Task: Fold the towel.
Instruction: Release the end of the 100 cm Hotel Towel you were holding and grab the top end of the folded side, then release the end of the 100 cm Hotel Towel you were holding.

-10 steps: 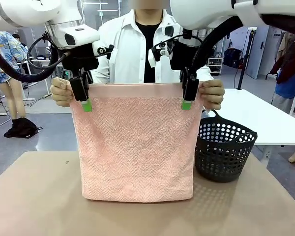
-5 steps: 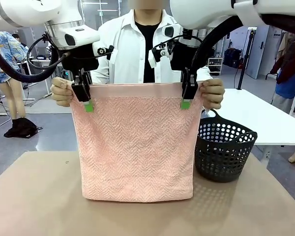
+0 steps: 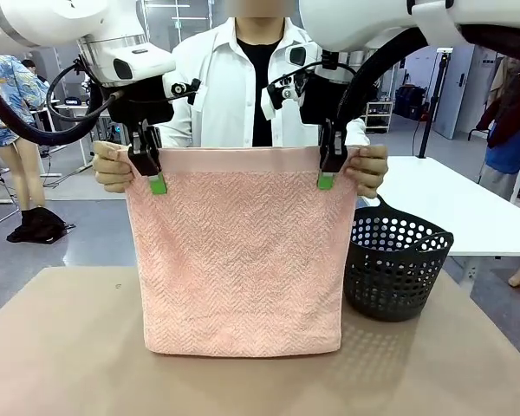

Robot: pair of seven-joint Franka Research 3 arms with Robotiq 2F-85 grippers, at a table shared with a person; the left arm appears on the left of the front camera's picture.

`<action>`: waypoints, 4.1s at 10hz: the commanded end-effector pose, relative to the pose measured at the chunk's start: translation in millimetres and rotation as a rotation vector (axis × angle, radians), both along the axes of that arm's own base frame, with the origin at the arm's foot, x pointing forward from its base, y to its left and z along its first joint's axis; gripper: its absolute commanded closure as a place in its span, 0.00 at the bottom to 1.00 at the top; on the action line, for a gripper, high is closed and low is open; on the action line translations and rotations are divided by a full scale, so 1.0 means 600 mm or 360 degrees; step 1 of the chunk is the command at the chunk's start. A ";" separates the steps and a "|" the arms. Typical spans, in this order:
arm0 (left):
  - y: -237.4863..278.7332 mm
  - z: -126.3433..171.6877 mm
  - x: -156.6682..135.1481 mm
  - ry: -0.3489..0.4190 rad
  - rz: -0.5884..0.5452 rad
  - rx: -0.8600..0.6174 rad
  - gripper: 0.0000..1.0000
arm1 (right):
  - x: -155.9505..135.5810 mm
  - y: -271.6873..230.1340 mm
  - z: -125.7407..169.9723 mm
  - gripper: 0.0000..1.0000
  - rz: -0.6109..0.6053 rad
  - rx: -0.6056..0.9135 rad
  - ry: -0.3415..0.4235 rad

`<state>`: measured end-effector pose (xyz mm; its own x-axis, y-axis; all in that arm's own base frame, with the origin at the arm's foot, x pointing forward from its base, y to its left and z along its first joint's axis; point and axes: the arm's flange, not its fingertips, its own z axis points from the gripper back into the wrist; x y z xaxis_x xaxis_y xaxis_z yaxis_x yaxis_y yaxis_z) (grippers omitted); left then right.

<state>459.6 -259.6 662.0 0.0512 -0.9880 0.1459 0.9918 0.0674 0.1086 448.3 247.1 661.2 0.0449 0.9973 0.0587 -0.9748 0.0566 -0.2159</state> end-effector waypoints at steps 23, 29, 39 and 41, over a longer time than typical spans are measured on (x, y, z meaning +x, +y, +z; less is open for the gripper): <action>0.002 -0.003 0.000 0.0013 0.0027 -0.0010 1.00 | 0.000 0.000 0.000 1.00 -0.0002 0.0002 0.0002; 0.002 -0.003 0.000 0.0013 0.0027 -0.0010 1.00 | 0.000 0.000 0.000 1.00 -0.0002 0.0002 0.0002; 0.002 -0.003 0.000 0.0013 0.0027 -0.0010 1.00 | 0.000 0.000 0.000 1.00 -0.0002 0.0002 0.0002; 0.002 -0.003 0.000 0.0013 0.0027 -0.0010 1.00 | 0.000 0.000 0.000 1.00 -0.0002 0.0002 0.0002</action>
